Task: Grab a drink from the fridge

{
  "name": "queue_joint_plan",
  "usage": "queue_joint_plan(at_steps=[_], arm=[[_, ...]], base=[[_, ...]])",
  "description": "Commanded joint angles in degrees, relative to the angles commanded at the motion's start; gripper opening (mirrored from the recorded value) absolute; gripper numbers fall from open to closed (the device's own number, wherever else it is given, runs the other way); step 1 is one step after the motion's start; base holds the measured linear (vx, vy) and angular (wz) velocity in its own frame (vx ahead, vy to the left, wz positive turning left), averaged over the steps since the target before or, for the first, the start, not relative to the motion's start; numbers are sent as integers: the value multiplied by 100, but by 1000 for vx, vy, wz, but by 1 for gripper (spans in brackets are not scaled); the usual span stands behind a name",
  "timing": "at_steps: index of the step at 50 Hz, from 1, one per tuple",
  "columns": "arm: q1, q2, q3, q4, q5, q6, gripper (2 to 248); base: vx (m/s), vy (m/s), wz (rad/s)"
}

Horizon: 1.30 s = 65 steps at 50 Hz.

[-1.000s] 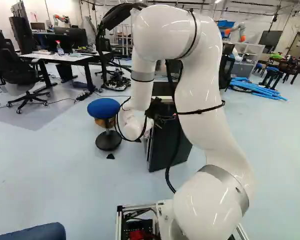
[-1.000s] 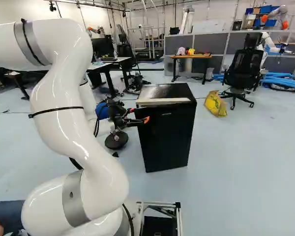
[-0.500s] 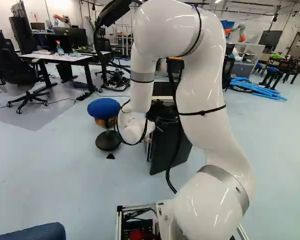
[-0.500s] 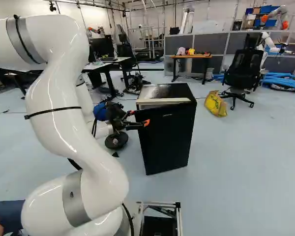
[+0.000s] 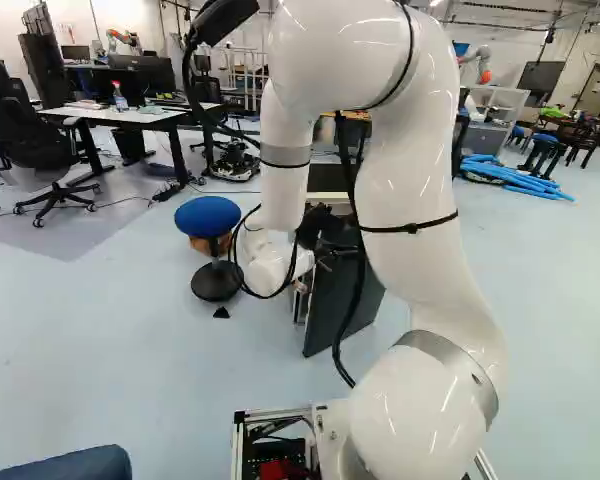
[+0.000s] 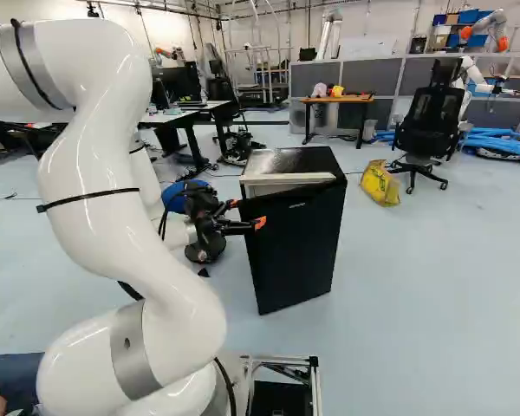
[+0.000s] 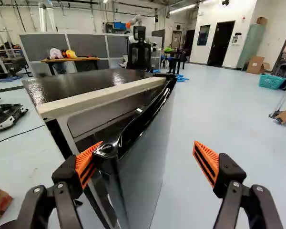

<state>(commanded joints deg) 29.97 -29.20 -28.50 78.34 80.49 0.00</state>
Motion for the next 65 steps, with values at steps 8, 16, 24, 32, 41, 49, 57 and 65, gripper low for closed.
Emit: queue_joint_plan(at_steps=[8, 16, 24, 32, 41, 49, 57, 65], arm=[[47, 58, 118, 161, 39, 0, 247], [97, 114, 234, 327, 45, 0, 247], [145, 163, 342, 510, 45, 0, 247], [196, 211, 451, 719, 45, 0, 247], [258, 262, 576, 971, 45, 0, 247], [319, 304, 689, 1211, 45, 0, 247], [385, 342, 803, 1467, 45, 0, 247], [456, 373, 918, 1733, 45, 0, 247]], base=[[0, 0, 0], [0, 0, 0], [0, 0, 0], [0, 0, 0], [0, 0, 0], [0, 0, 0], [0, 0, 0], [0, 0, 0]])
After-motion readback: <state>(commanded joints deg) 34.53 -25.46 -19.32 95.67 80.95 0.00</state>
